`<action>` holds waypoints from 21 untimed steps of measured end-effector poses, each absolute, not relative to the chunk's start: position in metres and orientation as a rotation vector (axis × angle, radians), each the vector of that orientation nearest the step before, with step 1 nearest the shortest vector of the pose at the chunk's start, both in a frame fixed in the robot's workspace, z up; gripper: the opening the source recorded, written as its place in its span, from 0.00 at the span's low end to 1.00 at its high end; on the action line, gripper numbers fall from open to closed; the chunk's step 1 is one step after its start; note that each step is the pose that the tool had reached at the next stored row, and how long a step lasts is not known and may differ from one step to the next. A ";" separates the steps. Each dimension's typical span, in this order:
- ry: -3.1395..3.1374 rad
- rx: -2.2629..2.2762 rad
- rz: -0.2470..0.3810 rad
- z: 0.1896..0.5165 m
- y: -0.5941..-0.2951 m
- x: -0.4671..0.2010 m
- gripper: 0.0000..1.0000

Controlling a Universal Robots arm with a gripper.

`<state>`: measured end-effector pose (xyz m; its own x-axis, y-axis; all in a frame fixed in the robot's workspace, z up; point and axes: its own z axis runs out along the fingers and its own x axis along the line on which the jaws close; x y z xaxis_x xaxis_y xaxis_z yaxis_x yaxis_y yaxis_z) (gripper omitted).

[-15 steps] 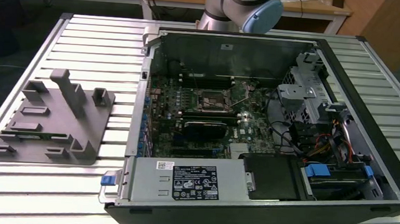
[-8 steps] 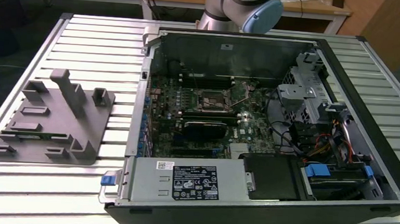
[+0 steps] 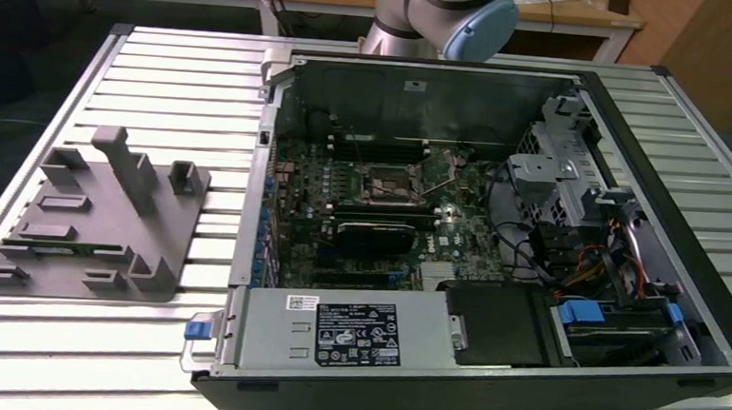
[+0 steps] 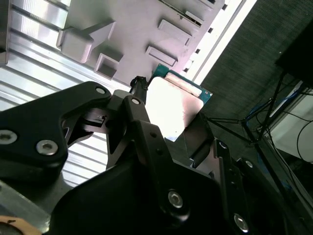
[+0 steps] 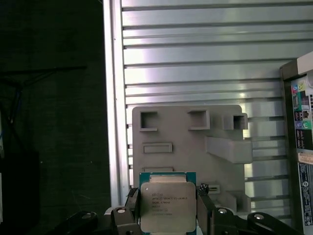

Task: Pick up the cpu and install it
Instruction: 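Pick up the cpu and move it towards the insertion slot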

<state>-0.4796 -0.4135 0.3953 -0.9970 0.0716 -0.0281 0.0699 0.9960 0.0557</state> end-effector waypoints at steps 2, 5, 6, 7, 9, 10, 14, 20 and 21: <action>3.108 0.110 0.085 0.395 -0.413 -0.478 0.55; 3.108 0.110 0.085 0.395 -0.413 -0.476 0.55; 3.108 0.110 0.085 0.395 -0.413 -0.475 0.55; 3.108 0.110 0.085 0.395 -0.413 -0.474 0.55; 3.108 0.110 0.085 0.395 -0.413 -0.472 0.55; 3.108 0.110 0.085 0.395 -0.413 -0.472 0.55; 3.108 0.110 0.085 0.395 -0.413 -0.469 0.55; 3.108 0.110 0.085 0.395 -0.413 -0.465 0.55; 3.108 0.110 0.085 0.395 -0.413 -0.464 0.55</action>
